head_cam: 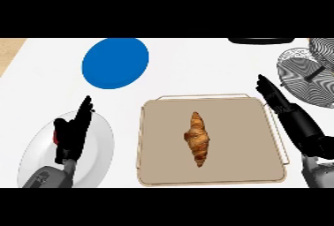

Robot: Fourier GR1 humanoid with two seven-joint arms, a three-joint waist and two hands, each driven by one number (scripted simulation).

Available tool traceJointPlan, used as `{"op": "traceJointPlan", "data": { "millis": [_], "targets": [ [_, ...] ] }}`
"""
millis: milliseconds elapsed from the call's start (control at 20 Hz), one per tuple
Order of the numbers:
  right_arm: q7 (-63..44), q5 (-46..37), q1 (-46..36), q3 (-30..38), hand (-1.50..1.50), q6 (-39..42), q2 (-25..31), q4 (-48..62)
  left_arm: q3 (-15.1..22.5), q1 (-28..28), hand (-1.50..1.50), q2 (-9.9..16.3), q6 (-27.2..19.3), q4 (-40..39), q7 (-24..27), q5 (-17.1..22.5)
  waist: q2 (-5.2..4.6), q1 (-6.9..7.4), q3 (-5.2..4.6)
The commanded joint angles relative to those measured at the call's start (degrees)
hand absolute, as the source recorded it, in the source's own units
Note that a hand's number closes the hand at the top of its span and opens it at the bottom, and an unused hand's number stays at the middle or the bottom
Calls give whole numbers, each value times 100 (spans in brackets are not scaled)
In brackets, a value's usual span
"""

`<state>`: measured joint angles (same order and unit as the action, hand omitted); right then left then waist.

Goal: Pick the croissant from the tray and place it in the tiered basket

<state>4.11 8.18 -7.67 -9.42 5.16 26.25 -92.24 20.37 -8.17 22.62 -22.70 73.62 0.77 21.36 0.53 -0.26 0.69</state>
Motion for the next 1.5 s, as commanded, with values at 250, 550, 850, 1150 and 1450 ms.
{"op": "traceJointPlan", "data": {
  "millis": [250,550,850,1150,1450],
  "targets": [
    [-517,607,568,746,150,-2417,-2058,-208,-401,-479,0,1201,-197,311,202,-789,26,-152,-43],
    [-1166,-781,1935,1068,-150,-4689,-2324,-37,-330,-225,0,1068,-256,300,143,-754,15,-348,-100],
    [-2966,-2427,2919,-348,-150,-4967,-1850,-1886,-339,-238,0,1234,32,568,-39,-705,-19,-59,-114],
    [-4883,-2971,2730,-858,-150,-3375,-642,-2473,-222,-488,0,1222,41,653,-148,-859,-64,104,-133],
    [-7587,-3453,1414,-833,-150,-2306,-318,-3096,-90,-362,0,1098,98,846,-237,-910,-65,224,-101]
  ]
}}
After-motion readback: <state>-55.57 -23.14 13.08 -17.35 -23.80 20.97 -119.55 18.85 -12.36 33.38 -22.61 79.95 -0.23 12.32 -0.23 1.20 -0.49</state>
